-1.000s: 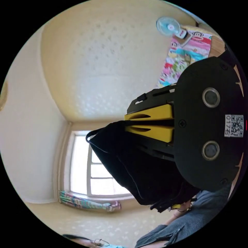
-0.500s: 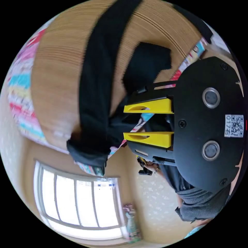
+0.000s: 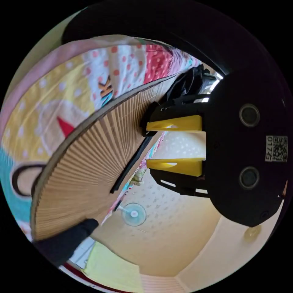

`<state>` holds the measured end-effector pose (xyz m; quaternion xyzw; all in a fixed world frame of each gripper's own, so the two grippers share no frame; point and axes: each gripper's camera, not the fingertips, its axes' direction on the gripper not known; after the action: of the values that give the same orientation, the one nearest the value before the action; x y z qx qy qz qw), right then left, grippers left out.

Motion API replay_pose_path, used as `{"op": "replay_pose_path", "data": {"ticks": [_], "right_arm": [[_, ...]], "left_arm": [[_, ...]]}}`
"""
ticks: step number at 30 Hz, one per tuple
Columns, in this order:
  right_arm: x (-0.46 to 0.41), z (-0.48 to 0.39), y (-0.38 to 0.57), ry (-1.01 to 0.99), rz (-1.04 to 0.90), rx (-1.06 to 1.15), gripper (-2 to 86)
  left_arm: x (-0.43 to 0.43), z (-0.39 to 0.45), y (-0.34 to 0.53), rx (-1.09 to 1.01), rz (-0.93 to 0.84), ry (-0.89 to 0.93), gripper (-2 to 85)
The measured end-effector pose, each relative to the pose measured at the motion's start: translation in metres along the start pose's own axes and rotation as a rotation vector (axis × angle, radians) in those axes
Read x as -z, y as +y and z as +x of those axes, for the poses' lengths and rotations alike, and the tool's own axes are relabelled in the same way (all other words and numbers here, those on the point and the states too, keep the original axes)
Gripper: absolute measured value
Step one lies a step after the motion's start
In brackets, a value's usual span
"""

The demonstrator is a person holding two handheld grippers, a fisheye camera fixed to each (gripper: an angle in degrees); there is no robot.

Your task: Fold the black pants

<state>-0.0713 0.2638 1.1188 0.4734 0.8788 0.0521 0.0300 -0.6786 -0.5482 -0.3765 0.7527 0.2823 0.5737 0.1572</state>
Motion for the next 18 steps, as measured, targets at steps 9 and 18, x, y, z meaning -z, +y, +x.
{"op": "replay_pose_path", "data": {"ticks": [9, 18], "right_arm": [[-0.01, -0.045, 0.064, 0.015, 0.066, -0.023, 9.9], [0.006, -0.18, 0.101, -0.209, -0.2, 0.301, 1.5]], "left_arm": [[0.025, 0.126, 0.03, -0.13, -0.091, 0.088, -1.0], [0.078, 0.162, 0.039, -0.121, -0.058, 0.09, -1.0]]}}
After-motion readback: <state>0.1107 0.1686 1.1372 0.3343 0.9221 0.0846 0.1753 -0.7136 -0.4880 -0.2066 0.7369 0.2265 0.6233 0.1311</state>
